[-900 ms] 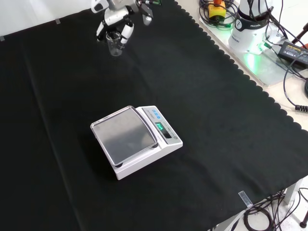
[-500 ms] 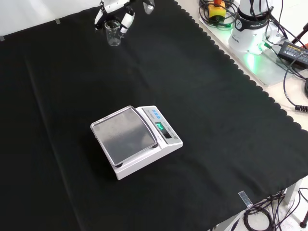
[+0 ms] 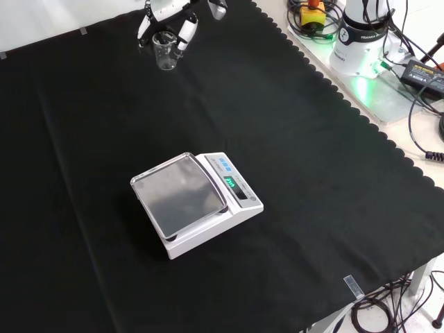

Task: Put the beaker on the electronic balance.

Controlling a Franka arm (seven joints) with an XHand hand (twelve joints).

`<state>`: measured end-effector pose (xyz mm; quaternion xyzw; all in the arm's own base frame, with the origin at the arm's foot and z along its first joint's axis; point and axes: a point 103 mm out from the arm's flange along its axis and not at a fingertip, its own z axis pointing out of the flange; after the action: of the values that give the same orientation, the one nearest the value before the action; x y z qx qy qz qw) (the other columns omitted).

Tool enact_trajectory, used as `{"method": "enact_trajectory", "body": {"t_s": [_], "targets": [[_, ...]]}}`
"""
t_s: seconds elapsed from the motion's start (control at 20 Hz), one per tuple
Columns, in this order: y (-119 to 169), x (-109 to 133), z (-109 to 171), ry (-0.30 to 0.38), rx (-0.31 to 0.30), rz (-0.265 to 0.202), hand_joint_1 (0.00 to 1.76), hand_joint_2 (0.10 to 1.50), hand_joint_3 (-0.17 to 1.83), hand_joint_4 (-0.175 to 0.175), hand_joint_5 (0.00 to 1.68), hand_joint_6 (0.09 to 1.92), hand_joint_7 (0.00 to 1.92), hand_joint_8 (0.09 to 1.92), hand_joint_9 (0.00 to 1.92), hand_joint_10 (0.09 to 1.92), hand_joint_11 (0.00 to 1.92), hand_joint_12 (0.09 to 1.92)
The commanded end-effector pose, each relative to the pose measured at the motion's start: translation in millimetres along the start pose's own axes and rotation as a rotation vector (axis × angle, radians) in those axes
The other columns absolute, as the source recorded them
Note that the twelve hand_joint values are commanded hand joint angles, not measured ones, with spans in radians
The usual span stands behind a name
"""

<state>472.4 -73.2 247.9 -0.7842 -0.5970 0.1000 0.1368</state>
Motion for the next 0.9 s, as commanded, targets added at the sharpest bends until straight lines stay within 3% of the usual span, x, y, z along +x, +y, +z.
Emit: {"method": "enact_trajectory", "body": {"t_s": [0.05, 0.45, 0.9], "targets": [[5.5, 54.7, -17.5, -0.043, -0.016, -0.088, 1.20, 1.14, -0.17, -0.175, 0.44, 0.81, 0.68, 0.92, 1.16, 0.59, 1.35, 0.63], [12.7, 115.3, -30.6, -0.063, -0.035, -0.187, 1.20, 1.14, -0.17, -0.175, 0.44, 0.82, 0.68, 0.92, 1.16, 0.59, 1.35, 0.63], [26.3, 171.3, -25.2, -0.066, -0.017, -0.299, 1.20, 1.14, -0.17, -0.175, 0.44, 0.82, 0.68, 0.92, 1.16, 0.60, 1.35, 0.63]]}}
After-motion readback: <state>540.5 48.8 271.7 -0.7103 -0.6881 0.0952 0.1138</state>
